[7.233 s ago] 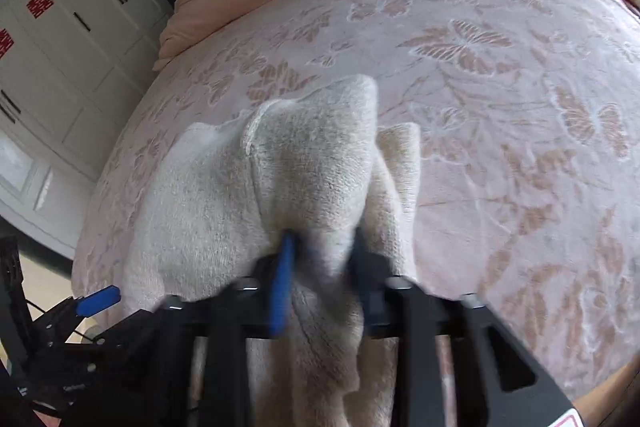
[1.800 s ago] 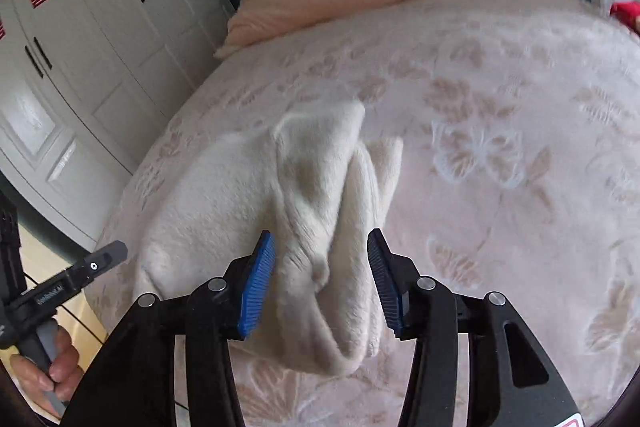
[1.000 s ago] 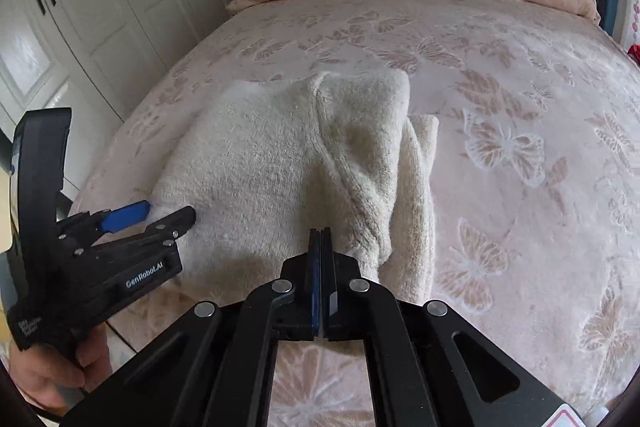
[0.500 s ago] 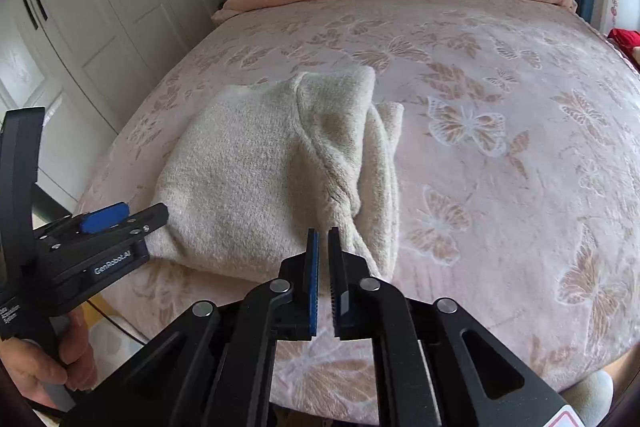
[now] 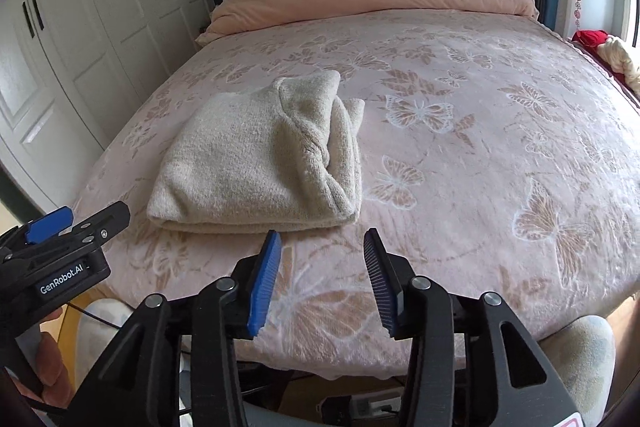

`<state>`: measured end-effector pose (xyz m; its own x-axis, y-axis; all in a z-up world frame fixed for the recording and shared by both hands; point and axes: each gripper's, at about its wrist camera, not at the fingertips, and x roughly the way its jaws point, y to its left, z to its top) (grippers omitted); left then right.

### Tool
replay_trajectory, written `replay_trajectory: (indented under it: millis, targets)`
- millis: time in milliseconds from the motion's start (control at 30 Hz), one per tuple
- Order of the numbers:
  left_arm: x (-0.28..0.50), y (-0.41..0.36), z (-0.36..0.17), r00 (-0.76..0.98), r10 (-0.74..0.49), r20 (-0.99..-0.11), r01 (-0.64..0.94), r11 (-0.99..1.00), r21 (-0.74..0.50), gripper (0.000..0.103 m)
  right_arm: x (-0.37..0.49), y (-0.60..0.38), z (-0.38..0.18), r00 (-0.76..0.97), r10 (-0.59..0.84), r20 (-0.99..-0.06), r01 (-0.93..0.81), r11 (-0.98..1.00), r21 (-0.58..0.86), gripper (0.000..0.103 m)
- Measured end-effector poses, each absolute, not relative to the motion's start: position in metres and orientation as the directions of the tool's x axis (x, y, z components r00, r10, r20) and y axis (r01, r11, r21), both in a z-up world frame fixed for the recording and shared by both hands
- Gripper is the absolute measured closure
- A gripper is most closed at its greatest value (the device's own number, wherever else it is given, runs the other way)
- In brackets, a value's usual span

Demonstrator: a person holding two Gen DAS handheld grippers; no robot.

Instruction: Fold small clothes

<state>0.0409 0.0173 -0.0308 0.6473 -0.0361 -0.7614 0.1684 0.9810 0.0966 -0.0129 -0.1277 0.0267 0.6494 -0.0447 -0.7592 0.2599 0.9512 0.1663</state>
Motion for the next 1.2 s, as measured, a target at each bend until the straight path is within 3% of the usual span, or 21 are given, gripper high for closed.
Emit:
replay_trajectory:
  millis: [200,467,1200]
  targets:
    - [0.024,0.018,-0.036,0.669,-0.035,-0.742,0.183,0.976,0.118,0.016,-0.029,-0.122,0.026,0.662,-0.1,-0.743,0.3,0.943,0.14,0.043]
    - [0.006,0.016,-0.046,0.681,-0.013,-0.732,0.202,0.964,0.171,0.015,-0.033,-0.119,0.021,0.654,-0.124,-0.746,0.324,0.937,0.128,0.042]
    - [0.001,0.022,-0.066,0.655,-0.024,-0.755,0.183,0.975,0.128,0.015,-0.029,-0.091,0.004,0.619,-0.134,-0.774,0.301,0.951,0.075,0.036]
